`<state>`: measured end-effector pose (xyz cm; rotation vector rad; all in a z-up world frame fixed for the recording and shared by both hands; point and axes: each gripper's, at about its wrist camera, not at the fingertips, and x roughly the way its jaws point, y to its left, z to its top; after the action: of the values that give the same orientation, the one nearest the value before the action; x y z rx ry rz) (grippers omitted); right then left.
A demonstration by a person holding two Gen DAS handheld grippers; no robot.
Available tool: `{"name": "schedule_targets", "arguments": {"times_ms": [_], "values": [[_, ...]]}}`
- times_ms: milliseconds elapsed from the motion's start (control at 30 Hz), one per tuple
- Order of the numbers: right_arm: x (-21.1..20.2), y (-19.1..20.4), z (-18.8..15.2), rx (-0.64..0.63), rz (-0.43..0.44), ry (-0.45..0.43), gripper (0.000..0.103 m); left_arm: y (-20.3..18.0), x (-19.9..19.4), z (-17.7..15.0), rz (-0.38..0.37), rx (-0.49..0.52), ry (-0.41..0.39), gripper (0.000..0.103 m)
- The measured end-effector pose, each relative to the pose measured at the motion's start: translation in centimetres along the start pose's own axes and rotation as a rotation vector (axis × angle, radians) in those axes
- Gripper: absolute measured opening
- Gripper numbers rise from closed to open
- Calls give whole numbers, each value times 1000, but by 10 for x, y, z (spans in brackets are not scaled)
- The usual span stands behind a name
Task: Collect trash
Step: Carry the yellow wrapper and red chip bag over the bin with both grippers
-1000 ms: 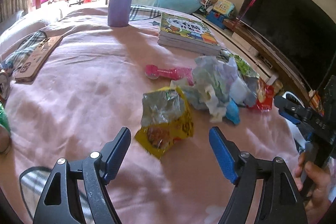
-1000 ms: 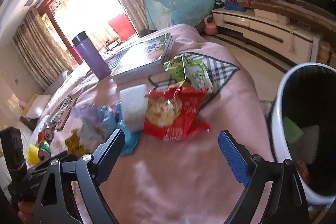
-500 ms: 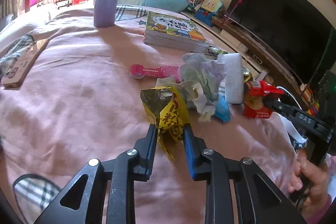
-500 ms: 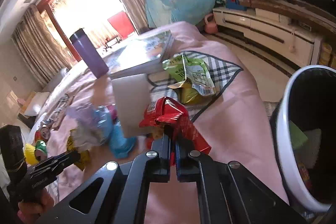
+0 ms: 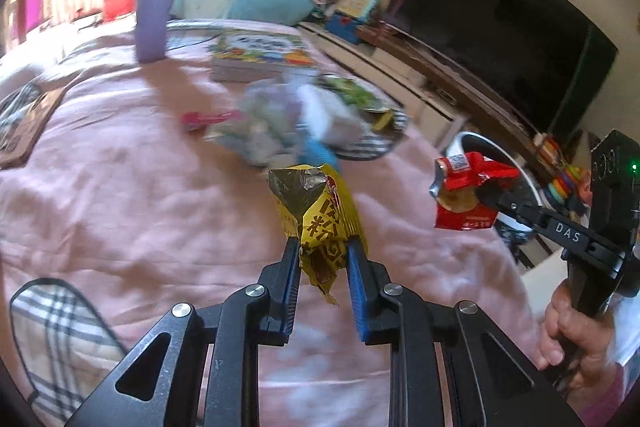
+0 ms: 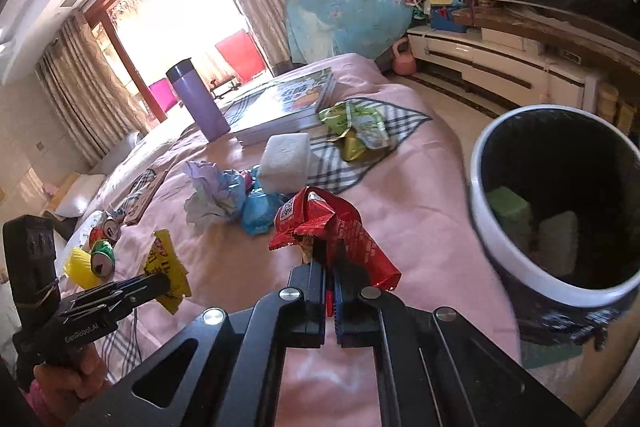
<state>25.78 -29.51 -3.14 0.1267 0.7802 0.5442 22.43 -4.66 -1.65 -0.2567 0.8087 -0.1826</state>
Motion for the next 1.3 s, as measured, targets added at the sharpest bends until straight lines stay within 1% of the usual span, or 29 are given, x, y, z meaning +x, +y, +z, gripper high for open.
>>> {"name": "schedule_targets", "arguments": {"times_ms": [100,300,467,733,1000,1300], "values": [[-15,-10,-3,8,-20,-18,2,-19,6,2,-35,35,0,21],[-38,-33,-7,36,-56,-46,2,-50,27,3,-86,90,42,21],[-56,-54,-12,74,-96,-73,2,-72,36,8,-105,141,52,21],[-82,-83,-10,127,-152,-122,2,-105,49,19,-140,214,53,21],[-96,-105,-4,156,-199,-158,2,-137,63,35,-182,270,45,21],[-99,-124,10,186,-234,-177,2,-169,94,55,-199,344,62,21]]}}
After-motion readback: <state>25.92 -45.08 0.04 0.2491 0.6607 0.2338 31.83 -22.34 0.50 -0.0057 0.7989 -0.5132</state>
